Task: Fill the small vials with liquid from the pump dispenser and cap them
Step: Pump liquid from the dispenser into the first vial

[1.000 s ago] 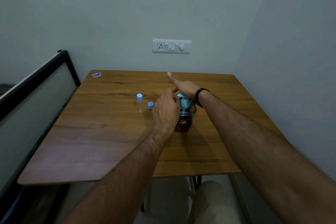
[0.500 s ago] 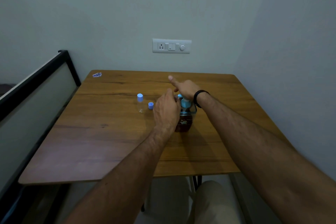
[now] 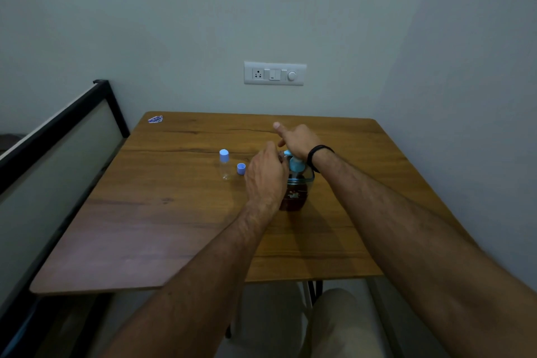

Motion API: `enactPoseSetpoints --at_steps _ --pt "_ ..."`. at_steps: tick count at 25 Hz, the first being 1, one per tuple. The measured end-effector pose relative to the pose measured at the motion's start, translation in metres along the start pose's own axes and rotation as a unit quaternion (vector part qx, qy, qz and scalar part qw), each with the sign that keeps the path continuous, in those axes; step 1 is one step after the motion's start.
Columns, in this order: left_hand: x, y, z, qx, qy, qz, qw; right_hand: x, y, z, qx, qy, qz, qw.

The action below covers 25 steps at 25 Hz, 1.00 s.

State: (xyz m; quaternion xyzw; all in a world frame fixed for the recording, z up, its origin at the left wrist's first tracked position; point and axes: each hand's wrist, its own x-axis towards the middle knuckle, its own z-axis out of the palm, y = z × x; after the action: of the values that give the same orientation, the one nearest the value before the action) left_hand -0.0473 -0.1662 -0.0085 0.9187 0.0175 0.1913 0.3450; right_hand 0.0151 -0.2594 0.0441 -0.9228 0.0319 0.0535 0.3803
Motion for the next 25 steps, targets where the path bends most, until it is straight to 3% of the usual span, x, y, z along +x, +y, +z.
enactPoseSetpoints --at_steps 4,9,15,19,25 --pt "-0.001 0.001 -0.001 -0.005 -0.001 -0.005 1.0 -0.01 -0.006 -0.013 0.021 -0.091 0.033 0.995" --pt "0.0 -0.001 0.001 -0.003 0.005 -0.005 1.0 0.001 0.0 -0.001 -0.001 -0.002 -0.008 1.0" --pt "-0.001 0.0 0.001 -0.006 0.001 -0.007 1.0 -0.007 -0.005 -0.01 0.015 -0.08 0.04 0.996" --pt "0.0 -0.001 0.002 -0.004 0.001 -0.007 1.0 0.006 0.003 0.001 -0.01 0.006 -0.013 1.0" --pt "0.0 0.001 0.0 -0.009 -0.002 -0.008 1.0 -0.009 -0.005 -0.013 0.041 -0.093 0.043 0.994"
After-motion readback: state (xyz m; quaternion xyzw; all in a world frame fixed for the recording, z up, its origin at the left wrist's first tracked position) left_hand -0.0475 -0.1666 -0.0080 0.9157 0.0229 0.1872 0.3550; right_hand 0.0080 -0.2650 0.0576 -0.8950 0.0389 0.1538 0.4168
